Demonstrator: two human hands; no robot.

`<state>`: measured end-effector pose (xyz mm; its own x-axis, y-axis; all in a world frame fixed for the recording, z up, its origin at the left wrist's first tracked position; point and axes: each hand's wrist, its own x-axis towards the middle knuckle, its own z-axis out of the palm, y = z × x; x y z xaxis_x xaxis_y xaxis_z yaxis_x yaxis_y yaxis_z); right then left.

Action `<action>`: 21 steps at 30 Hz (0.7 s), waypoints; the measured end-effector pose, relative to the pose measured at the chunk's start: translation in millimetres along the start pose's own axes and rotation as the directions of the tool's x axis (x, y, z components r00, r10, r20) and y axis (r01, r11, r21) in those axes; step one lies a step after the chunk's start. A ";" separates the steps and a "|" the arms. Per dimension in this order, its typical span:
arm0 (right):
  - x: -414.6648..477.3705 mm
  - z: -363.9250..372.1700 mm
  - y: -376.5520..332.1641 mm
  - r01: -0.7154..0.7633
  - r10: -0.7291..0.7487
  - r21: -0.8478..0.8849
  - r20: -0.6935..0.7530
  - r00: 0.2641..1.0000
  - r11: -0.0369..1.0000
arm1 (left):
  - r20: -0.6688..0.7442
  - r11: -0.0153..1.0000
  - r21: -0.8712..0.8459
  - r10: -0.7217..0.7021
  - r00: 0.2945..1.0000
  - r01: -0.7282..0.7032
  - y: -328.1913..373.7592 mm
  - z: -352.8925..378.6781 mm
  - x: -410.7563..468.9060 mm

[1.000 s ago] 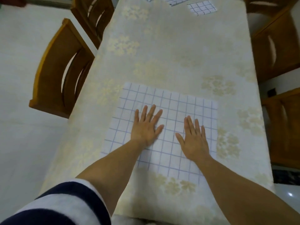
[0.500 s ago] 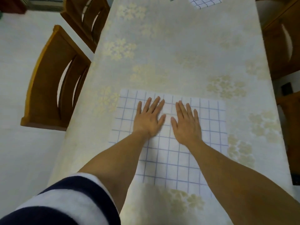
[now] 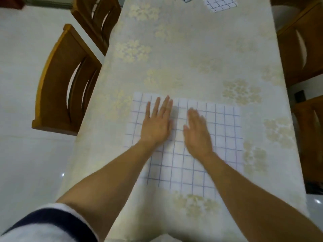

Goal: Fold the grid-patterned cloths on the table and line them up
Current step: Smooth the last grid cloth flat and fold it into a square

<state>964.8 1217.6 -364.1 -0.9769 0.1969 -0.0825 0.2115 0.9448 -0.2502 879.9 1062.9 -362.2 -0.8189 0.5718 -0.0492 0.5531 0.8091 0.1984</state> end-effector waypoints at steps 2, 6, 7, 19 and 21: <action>-37.9 23.8 -32.7 0.029 -0.031 0.019 0.079 0.996 0.999 | 0.078 0.998 -0.045 0.037 0.996 -0.034 24.2 19.8 -43.8; -95.5 35.3 -12.5 -0.053 0.076 -0.146 0.152 0.985 0.988 | 0.158 0.997 -0.057 -0.046 0.986 0.056 11.4 41.5 -89.9; -101.8 31.7 4.3 -0.069 0.097 -0.165 0.168 0.981 0.984 | 0.175 0.998 -0.042 -0.040 0.984 0.048 4.8 40.0 -90.6; -96.2 19.5 -23.5 -0.061 0.078 -0.126 0.132 0.988 0.990 | 0.093 0.995 -0.083 0.064 0.994 -0.056 19.0 31.4 -116.2; -108.6 32.2 -31.0 0.021 0.011 -0.143 0.218 0.976 0.990 | 0.169 0.997 -0.074 0.026 0.985 -0.014 24.7 40.0 -121.7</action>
<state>1065.2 1158.5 -378.5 -0.9449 0.1451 -0.2934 0.1847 0.9764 -0.1117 999.3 1018.7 -390.5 -0.7665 0.6076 -0.2082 0.5516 0.7888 0.2710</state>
